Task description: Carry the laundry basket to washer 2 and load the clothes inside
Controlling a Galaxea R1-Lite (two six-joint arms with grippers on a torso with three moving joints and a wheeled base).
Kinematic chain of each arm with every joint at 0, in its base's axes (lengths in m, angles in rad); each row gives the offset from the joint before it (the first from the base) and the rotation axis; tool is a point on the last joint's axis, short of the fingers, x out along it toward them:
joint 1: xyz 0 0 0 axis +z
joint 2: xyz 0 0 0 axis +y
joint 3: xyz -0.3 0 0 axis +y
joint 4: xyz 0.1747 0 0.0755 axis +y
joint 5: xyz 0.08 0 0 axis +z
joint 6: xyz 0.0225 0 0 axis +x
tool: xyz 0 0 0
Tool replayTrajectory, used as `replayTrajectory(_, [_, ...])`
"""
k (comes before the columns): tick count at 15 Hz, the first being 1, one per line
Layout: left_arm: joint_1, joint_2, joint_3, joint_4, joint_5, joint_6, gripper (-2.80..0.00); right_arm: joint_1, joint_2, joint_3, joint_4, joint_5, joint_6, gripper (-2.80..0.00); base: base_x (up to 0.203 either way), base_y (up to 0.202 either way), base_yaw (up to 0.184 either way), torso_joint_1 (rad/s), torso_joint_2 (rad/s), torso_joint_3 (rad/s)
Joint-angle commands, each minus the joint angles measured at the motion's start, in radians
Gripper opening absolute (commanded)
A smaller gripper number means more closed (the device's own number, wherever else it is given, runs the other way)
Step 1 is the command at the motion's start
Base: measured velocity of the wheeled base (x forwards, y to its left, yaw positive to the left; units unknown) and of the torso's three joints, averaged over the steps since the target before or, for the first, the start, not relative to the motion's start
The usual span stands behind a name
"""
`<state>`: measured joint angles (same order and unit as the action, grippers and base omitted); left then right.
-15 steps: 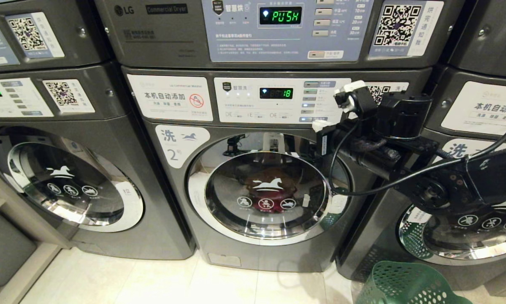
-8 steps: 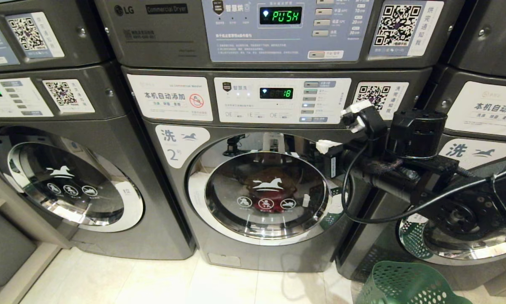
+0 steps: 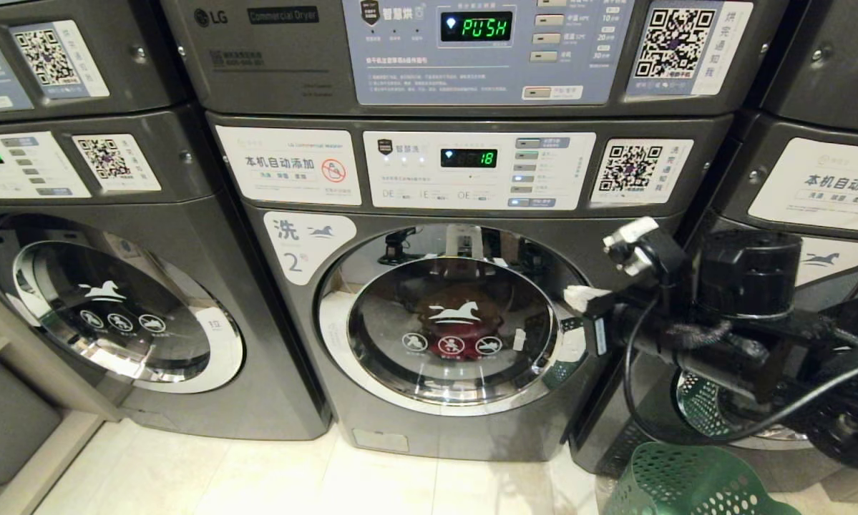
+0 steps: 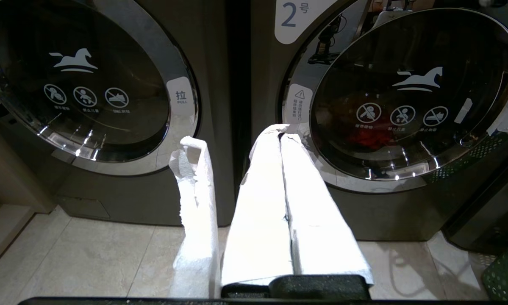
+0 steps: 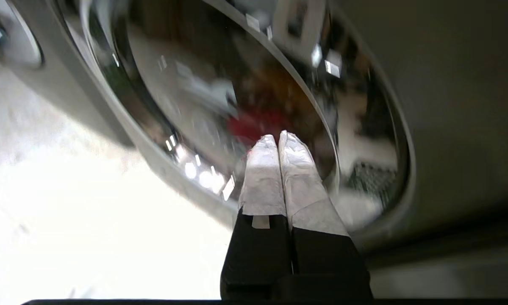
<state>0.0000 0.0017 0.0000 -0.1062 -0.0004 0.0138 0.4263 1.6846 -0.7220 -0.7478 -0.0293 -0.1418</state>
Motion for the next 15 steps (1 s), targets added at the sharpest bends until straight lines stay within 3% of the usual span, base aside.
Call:
replayTrajectory(1, [0.000, 0.000, 0.040, -0.001, -0.001, 0.000, -2.80, -0.043, -0.198, 0.144, 0.066, -0.030, -0.005, -2.80, 0.000, 0.000, 0.000, 0.000, 0.00, 0.000])
replayTrajectory(6, [0.000, 0.000, 0.040, -0.001, 0.000, 0.000, -2.80, -0.204, -0.701, 0.376, 0.364, -0.065, -0.007, -2.80, 0.000, 0.000, 0.000, 0.000, 0.00, 0.000])
replayTrajectory(9, [0.000, 0.000, 0.040, -0.001, 0.000, 0.000, -2.80, -0.284, -1.002, 0.592, 0.449, -0.071, -0.008, -2.80, 0.000, 0.000, 0.000, 0.000, 0.00, 0.000])
replayTrajectory(11, [0.000, 0.000, 0.040, -0.001, 0.000, 0.000, -2.80, -0.327, -1.179, 0.667, 0.510, -0.069, -0.009, -2.80, 0.000, 0.000, 0.000, 0.000, 0.00, 0.000])
replayTrajectory(15, [0.000, 0.000, 0.040, -0.001, 0.000, 0.000, -2.80, -0.436, -1.454, 0.708, 0.693, 0.054, -0.081, -2.80, 0.000, 0.000, 0.000, 0.000, 0.00, 0.000])
